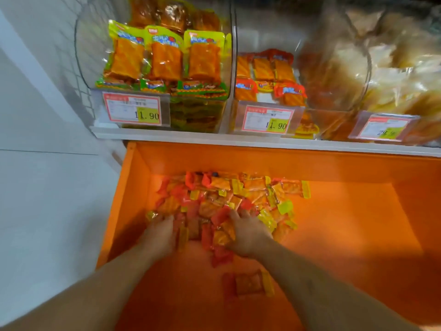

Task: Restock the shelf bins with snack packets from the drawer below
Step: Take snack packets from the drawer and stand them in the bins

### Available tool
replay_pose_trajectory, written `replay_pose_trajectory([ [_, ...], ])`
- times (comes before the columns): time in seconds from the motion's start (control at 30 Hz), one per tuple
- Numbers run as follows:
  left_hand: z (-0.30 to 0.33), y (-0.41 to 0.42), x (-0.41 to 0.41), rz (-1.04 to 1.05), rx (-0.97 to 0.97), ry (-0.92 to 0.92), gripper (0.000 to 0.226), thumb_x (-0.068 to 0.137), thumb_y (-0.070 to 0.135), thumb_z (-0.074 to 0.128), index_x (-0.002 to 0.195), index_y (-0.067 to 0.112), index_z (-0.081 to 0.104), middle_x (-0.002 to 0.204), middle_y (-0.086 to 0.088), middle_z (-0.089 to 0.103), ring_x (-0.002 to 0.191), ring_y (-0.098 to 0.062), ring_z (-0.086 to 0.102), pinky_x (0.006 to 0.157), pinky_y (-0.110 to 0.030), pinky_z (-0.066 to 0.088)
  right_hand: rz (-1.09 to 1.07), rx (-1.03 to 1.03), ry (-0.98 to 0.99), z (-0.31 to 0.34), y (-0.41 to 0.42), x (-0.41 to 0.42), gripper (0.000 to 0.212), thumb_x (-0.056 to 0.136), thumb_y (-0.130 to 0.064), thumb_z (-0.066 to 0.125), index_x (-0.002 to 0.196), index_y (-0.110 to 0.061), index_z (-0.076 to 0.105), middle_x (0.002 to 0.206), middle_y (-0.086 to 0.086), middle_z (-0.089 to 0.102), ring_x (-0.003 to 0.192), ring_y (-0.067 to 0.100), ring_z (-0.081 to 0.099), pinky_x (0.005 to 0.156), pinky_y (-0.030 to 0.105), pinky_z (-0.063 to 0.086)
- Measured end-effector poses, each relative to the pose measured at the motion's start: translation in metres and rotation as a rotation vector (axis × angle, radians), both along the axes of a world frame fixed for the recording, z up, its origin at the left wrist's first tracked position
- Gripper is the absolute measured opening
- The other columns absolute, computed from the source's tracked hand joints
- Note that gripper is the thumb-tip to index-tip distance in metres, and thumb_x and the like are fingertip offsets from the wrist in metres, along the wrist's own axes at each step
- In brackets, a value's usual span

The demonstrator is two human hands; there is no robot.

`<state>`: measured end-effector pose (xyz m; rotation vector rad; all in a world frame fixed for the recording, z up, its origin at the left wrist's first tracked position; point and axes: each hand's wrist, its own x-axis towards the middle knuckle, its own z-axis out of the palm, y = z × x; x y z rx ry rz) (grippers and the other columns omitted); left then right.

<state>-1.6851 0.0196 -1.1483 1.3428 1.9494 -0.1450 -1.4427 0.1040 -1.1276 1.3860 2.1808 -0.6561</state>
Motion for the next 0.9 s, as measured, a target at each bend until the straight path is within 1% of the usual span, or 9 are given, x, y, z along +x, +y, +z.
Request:
replay_pose_trajectory([
  [0.07,-0.009,-0.004,-0.003,-0.092,-0.02,-0.007,0.058,0.091,0.029,0.055,0.148,0.028,0.044,0.149,-0.008,0.05,0.143,-0.03,0.044,0.118,-0.036,0.036,0.034,0.02,-0.039,-0.009,-0.001,-0.005,0.107,0.081,-0.052,0.079,0.161,-0.026,0.013,0.153,0.014,0.043,0.14,0.04,0.045,0.107,0.05,0.046],
  [0.2,-0.025,-0.003,0.001,-0.226,-0.083,0.194,0.073,0.096,0.019,0.057,0.16,0.021,0.021,0.161,-0.011,0.033,0.151,-0.033,0.03,0.124,-0.043,0.027,0.024,0.097,-0.024,-0.02,-0.002,-0.008,0.1,0.083,-0.034,0.083,0.156,-0.022,0.015,0.14,0.016,0.054,0.132,0.04,0.053,0.1,0.047,0.05],
  [0.27,-0.026,-0.002,0.003,-0.27,-0.067,0.265,0.073,0.092,0.031,0.064,0.155,0.022,0.03,0.154,-0.009,0.043,0.146,-0.032,0.037,0.123,-0.045,0.028,-0.017,0.095,0.032,-0.021,-0.001,-0.004,0.093,0.08,-0.033,0.085,0.148,-0.019,0.023,0.132,0.014,0.059,0.125,0.037,0.057,0.096,0.045,0.051],
  [0.4,-0.019,-0.003,0.002,-0.26,-0.065,0.264,0.041,0.088,0.042,0.069,0.126,0.027,0.062,0.138,-0.003,0.056,0.135,-0.026,0.05,0.116,-0.039,0.038,-0.091,0.122,0.119,-0.012,0.003,0.001,0.073,0.082,-0.029,0.082,0.135,-0.019,0.033,0.124,0.01,0.059,0.117,0.034,0.059,0.089,0.043,0.051],
  [0.5,-0.006,-0.001,0.003,-0.076,-0.034,0.093,0.052,0.085,0.036,0.077,0.133,0.03,0.058,0.135,0.001,0.064,0.127,-0.022,0.06,0.104,-0.034,0.05,-0.183,0.142,0.157,0.005,0.006,0.001,0.055,0.084,-0.006,0.069,0.127,-0.018,0.036,0.112,0.01,0.059,0.104,0.035,0.063,0.072,0.043,0.051],
  [0.57,0.01,0.004,0.005,0.035,-0.007,-0.031,0.052,0.085,0.032,0.081,0.132,0.026,0.06,0.13,0.001,0.067,0.125,-0.022,0.062,0.098,-0.028,0.049,-0.278,0.119,0.205,0.022,0.01,0.002,0.049,0.085,-0.005,0.065,0.126,-0.018,0.04,0.11,0.009,0.06,0.1,0.035,0.065,0.068,0.042,0.052],
  [0.7,0.058,0.021,0.016,0.166,0.074,-0.349,0.021,0.08,0.023,0.086,0.093,0.031,0.072,0.097,0.009,0.076,0.102,-0.018,0.073,0.078,-0.028,0.053,-0.439,-0.037,0.387,0.074,0.026,0.005,0.028,0.086,-0.011,0.071,0.109,-0.021,0.059,0.089,0.001,0.066,0.067,0.017,0.062,0.053,0.028,0.047],
  [0.8,0.106,0.034,0.032,0.281,0.128,-0.551,0.015,0.085,0.011,0.078,0.097,0.019,0.08,0.097,-0.003,0.081,0.094,-0.026,0.076,0.081,-0.039,0.06,-0.446,-0.011,0.497,0.13,0.04,0.009,0.027,0.079,-0.01,0.075,0.089,-0.028,0.058,0.074,-0.004,0.061,0.053,0.012,0.052,0.047,0.023,0.041],
  [0.9,0.164,0.038,0.05,0.352,0.168,-0.705,0.021,0.081,0.014,0.076,0.102,0.014,0.079,0.099,-0.012,0.08,0.091,-0.033,0.076,0.072,-0.032,0.057,-0.469,0.013,0.619,0.194,0.042,0.019,0.029,0.081,-0.001,0.073,0.079,-0.024,0.055,0.061,-0.013,0.053,0.049,0.007,0.046,0.044,0.022,0.037],
])
